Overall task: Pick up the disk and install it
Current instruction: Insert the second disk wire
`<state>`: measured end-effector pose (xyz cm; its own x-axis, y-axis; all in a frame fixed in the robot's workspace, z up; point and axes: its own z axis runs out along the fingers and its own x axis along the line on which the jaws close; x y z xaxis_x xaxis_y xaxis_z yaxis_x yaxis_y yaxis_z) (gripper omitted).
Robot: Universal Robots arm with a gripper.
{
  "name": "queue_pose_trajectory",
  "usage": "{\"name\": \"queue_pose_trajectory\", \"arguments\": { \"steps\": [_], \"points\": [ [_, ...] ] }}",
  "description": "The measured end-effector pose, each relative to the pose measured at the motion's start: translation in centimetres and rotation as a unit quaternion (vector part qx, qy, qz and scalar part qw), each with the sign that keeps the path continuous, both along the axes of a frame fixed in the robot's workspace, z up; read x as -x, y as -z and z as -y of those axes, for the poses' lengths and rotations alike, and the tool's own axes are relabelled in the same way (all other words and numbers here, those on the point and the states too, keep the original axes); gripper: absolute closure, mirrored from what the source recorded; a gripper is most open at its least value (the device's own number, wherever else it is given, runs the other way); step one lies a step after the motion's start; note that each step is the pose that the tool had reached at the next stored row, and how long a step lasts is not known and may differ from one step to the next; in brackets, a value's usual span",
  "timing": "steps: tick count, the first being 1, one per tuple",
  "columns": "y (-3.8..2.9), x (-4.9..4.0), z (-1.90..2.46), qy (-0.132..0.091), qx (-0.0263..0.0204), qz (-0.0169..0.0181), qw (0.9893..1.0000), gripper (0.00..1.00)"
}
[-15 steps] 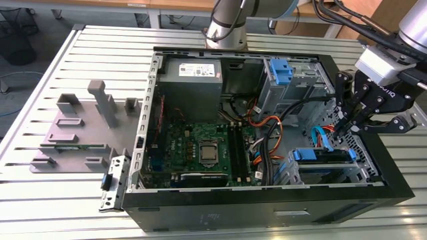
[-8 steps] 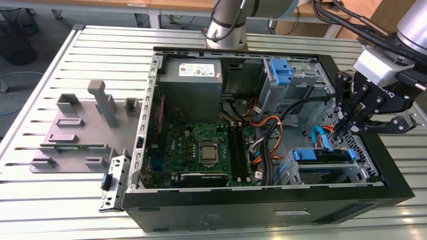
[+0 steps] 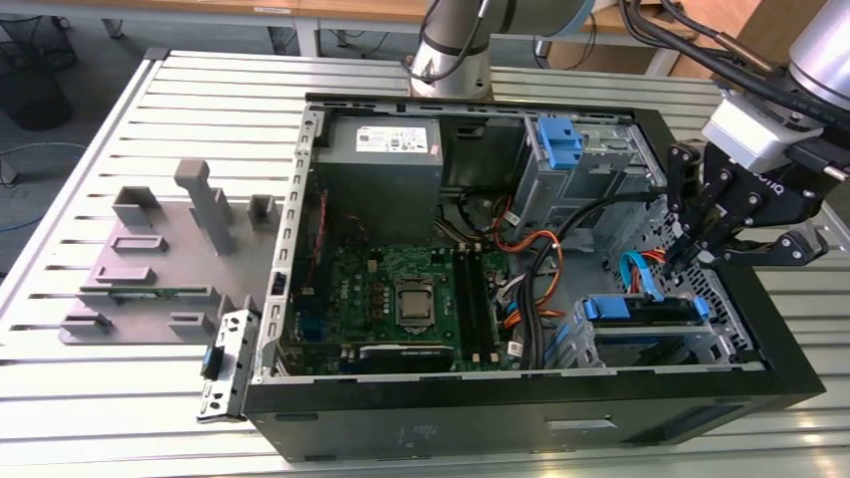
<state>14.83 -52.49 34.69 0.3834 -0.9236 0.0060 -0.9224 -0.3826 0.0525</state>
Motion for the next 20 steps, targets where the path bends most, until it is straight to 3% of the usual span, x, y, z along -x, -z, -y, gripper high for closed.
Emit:
{"name": "queue_pose_trajectory", "arguments": {
  "steps": [20],
  "points": [
    [0.0,0.0,0.0,0.014,0.0,0.0,0.9999,0.83]
  ]
}}
